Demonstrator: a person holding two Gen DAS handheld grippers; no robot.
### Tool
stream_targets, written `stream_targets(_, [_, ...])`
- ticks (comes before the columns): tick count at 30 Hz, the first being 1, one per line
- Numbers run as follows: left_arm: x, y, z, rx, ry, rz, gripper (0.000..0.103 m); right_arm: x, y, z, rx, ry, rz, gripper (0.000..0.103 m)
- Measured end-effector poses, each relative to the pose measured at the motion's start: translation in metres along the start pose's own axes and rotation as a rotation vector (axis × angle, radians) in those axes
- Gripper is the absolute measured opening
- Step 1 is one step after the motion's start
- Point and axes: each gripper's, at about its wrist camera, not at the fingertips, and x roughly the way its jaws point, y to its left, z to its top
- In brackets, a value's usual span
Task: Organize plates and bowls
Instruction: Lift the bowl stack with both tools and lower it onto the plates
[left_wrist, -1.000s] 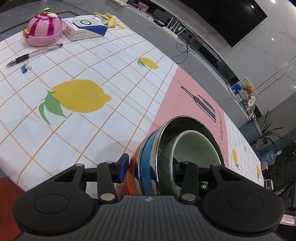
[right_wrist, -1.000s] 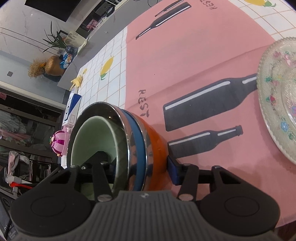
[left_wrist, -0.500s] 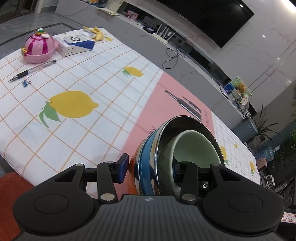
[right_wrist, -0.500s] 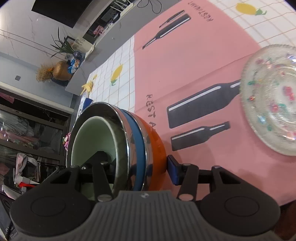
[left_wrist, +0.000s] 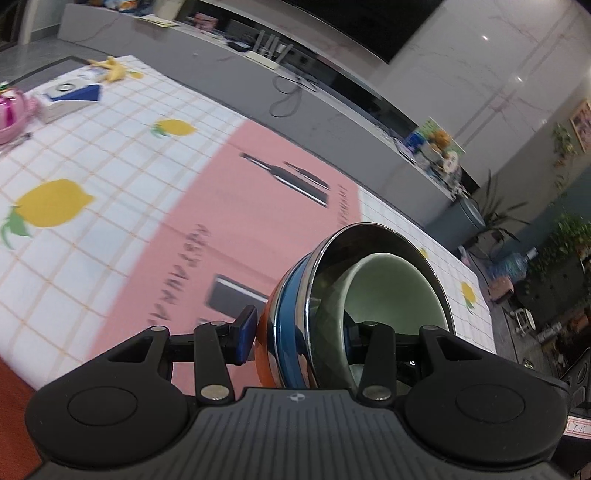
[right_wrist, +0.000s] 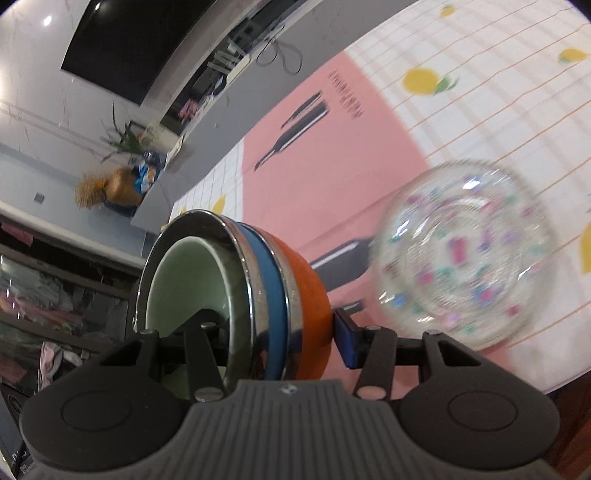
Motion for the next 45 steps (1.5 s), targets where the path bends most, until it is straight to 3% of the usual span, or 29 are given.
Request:
stream_targets(8, [0.038,-0.041,-0.011,0.048,0.049,-0.037,0.049,-0.029,-0.046,0.024,0.061,-0.054,-0.022,0.049])
stream_targets(19, [0.07,-0.059,-0.027,0.082,0.11,-0.044,0.049,-0.039,-0.089,0.04,0.101,-0.11,-0.085,0.049])
stream_targets(42, [0.086,-0.061,-0.03,0.076,0.178,-0.049,0.052,-0.029,-0.105,0.044,0.113,-0.095,-0.118,0.053])
stream_targets(44, [0.085,-0.06,-0.029,0.075,0.169,-0.049,0.063,-0.032,-0.102,0.043,0.102,-0.115,-0.131,0.072])
stream_targets(45, [0.083,-0.059,-0.029,0.077,0.157,-0.04,0.067,-0.034,-0.099,0.042,0.088,-0.135,-0.141,0.077])
